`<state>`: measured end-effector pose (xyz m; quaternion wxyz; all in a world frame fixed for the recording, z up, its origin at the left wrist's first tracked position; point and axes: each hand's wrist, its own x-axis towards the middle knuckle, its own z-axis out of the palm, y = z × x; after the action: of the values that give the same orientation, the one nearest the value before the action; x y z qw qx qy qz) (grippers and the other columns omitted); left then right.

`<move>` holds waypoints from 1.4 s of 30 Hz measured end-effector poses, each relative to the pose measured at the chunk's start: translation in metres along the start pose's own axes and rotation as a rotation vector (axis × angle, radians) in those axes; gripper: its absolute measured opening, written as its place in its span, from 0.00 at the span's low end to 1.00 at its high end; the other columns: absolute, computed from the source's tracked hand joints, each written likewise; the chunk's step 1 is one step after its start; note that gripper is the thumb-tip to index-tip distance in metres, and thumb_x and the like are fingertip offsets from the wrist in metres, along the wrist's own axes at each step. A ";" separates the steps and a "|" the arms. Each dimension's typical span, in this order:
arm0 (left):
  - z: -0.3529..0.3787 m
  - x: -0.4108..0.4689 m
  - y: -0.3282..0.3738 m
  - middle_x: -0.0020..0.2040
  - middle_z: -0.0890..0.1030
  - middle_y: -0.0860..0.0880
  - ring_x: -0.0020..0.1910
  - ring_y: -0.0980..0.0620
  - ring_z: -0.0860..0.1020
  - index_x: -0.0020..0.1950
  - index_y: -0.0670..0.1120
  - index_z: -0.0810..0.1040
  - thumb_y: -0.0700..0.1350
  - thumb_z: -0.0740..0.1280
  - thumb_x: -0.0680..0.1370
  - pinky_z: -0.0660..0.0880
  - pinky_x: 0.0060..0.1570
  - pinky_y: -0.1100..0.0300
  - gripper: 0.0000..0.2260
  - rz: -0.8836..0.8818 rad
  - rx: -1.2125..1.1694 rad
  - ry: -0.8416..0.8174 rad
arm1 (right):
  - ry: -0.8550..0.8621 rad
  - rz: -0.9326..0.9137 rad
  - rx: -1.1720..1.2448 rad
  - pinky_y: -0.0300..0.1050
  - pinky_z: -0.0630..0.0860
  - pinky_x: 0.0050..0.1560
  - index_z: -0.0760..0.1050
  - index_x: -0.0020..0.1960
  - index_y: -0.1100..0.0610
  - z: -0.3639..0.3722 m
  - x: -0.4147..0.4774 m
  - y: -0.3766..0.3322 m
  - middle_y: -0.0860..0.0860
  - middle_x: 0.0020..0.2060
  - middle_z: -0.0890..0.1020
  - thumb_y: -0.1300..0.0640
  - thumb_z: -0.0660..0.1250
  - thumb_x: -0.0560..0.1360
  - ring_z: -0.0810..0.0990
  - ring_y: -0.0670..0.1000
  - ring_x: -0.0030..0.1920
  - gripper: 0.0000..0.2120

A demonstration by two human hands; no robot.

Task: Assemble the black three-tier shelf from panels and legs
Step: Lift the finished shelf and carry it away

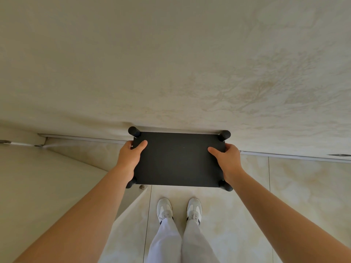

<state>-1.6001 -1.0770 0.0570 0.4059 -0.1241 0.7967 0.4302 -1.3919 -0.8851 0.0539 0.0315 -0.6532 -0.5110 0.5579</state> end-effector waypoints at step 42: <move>-0.003 -0.001 -0.004 0.51 0.79 0.48 0.49 0.47 0.78 0.56 0.50 0.73 0.56 0.66 0.81 0.73 0.49 0.46 0.11 0.020 0.074 -0.018 | -0.068 0.003 0.043 0.43 0.75 0.39 0.67 0.58 0.52 -0.003 -0.008 0.004 0.45 0.46 0.77 0.52 0.76 0.71 0.79 0.47 0.44 0.23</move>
<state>-1.5990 -1.0819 0.0560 0.4130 -0.0969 0.8097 0.4056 -1.3861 -0.8906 0.0583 0.0272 -0.6340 -0.4986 0.5905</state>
